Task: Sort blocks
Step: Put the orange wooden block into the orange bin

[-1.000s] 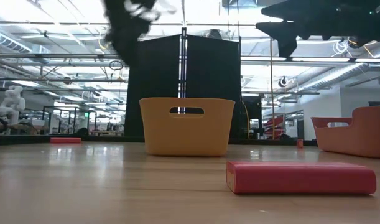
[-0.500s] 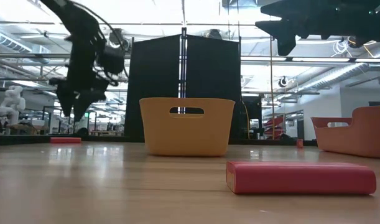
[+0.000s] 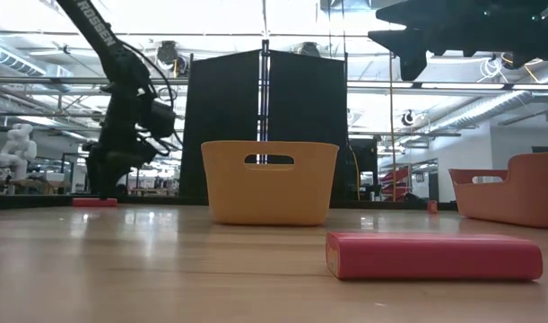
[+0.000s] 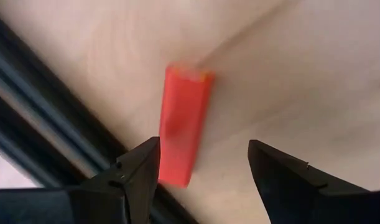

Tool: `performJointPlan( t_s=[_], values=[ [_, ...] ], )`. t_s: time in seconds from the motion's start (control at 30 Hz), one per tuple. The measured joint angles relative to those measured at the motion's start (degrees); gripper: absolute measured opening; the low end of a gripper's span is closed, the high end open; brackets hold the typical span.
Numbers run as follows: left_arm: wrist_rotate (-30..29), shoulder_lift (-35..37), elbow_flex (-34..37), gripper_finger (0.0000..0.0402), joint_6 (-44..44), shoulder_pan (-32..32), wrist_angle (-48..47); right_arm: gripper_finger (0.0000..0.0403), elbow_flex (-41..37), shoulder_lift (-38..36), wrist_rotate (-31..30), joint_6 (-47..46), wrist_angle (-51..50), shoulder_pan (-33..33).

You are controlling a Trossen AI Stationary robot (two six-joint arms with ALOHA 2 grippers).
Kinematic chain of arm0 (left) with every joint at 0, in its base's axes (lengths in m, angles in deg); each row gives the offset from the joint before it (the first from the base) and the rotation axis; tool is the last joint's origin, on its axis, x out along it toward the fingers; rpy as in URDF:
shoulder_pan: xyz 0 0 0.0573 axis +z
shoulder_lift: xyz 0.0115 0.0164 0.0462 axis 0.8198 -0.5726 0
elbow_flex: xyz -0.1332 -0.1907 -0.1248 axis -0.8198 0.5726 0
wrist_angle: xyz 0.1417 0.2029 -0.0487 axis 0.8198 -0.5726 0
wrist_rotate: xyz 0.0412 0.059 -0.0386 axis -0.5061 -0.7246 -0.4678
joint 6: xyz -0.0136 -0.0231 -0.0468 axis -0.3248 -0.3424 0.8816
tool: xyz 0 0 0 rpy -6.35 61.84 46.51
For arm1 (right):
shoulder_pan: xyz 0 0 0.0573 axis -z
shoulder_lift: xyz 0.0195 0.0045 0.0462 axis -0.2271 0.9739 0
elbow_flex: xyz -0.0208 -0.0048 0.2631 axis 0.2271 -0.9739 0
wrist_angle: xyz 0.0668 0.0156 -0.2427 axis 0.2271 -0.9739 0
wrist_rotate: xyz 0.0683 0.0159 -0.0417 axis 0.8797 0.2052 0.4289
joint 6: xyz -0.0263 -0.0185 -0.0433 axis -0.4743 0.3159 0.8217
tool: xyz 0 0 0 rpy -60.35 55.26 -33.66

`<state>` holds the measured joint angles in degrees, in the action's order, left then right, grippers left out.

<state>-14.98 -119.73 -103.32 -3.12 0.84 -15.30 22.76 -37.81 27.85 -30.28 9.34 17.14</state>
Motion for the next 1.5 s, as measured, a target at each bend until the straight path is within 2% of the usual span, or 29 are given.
performJointPlan(
  t_s=[0.2, 0.47, 0.57, 0.8, 0.97, 1.17, 1.5],
  values=[
    [3.72, 0.17, -2.37, 0.0238, -0.28, 2.83, 0.56, 0.0169, 0.00, 0.00, 0.00, 0.43, -0.02, 0.00],
    [5.87, 0.07, -3.00, 0.0211, 10.51, 4.50, 5.85, 0.0169, 0.00, 0.00, 0.00, 0.25, 0.02, 0.00],
    [6.40, 0.07, -3.23, 0.0198, 11.89, 4.93, 6.42, 0.0169, 0.00, 0.00, 0.01, -0.06, 0.02, 0.00],
    [5.72, -0.96, -3.87, 0.0191, 15.62, 4.83, 6.02, 0.0169, 0.00, 0.00, 1.57, -1.04, 0.15, 0.02],
    [5.20, -1.09, -4.35, 0.0191, 27.41, 4.34, 3.29, 0.0169, 0.00, -0.02, 2.75, -1.06, 1.01, 0.02],
    [4.83, -1.09, -4.24, 0.0191, 35.79, 3.98, 2.26, 0.0169, 0.00, -0.02, 3.03, -1.04, 1.35, 0.02],
    [1.26, -1.09, -4.22, 0.0182, 41.38, 2.82, 3.05, 0.0169, 0.00, -0.02, 4.81, -1.28, 1.77, 0.02]
  ],
)
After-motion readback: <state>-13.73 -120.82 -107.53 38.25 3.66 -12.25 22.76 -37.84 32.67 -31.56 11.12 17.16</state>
